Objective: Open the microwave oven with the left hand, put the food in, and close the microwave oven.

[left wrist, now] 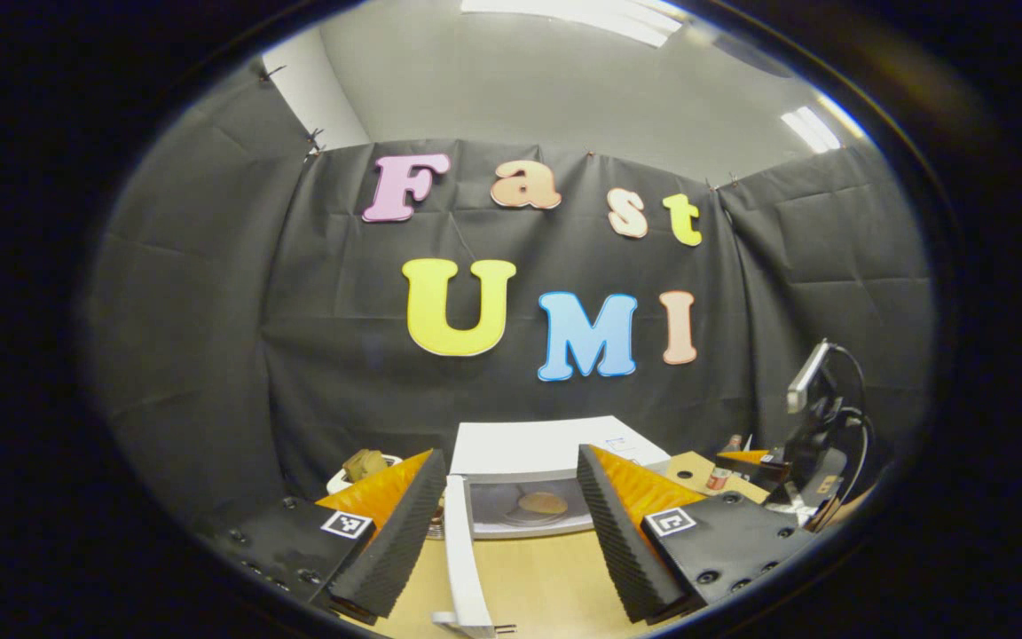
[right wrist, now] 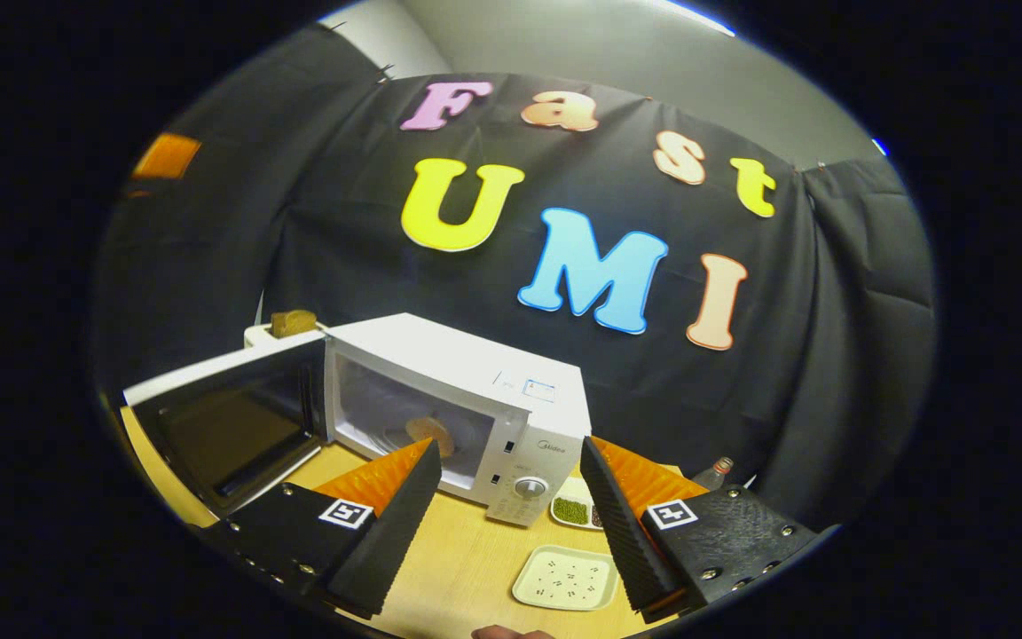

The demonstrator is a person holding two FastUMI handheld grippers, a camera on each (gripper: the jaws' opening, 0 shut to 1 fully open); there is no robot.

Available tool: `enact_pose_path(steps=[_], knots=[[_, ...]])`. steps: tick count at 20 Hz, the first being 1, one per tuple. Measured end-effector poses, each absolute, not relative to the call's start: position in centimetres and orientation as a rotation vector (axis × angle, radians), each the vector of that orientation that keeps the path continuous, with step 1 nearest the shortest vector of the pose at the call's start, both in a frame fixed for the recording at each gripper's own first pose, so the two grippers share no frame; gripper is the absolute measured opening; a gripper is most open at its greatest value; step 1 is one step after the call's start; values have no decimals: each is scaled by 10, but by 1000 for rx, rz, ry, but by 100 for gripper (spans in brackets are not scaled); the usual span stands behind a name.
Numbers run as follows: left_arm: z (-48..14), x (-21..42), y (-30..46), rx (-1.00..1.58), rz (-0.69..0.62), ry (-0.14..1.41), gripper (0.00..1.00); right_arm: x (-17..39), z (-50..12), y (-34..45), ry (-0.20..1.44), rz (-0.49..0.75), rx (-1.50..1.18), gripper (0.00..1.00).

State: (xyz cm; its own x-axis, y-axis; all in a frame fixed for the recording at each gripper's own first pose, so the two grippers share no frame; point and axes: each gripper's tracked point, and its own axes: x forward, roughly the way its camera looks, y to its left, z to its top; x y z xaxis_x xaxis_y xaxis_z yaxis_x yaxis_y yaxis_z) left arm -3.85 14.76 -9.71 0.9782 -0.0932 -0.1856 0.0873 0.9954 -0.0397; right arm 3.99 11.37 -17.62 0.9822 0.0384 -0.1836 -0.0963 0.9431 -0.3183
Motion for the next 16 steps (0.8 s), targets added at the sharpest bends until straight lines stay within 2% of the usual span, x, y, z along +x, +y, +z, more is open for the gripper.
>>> enact_pose_path(steps=[6, 11, 16], knots=[[-99, -39, 133, -22, -120, 165, 94, -1, -99, 93, 78, -24, -176, 96], [-98, -40, 124, -14, -114, 153, 94, -28, -62, 91, 27, -15, -130, 96], [-100, -39, 115, -4, -111, 155, 96, -24, -54, 88, 3, 5, -154, 96]])
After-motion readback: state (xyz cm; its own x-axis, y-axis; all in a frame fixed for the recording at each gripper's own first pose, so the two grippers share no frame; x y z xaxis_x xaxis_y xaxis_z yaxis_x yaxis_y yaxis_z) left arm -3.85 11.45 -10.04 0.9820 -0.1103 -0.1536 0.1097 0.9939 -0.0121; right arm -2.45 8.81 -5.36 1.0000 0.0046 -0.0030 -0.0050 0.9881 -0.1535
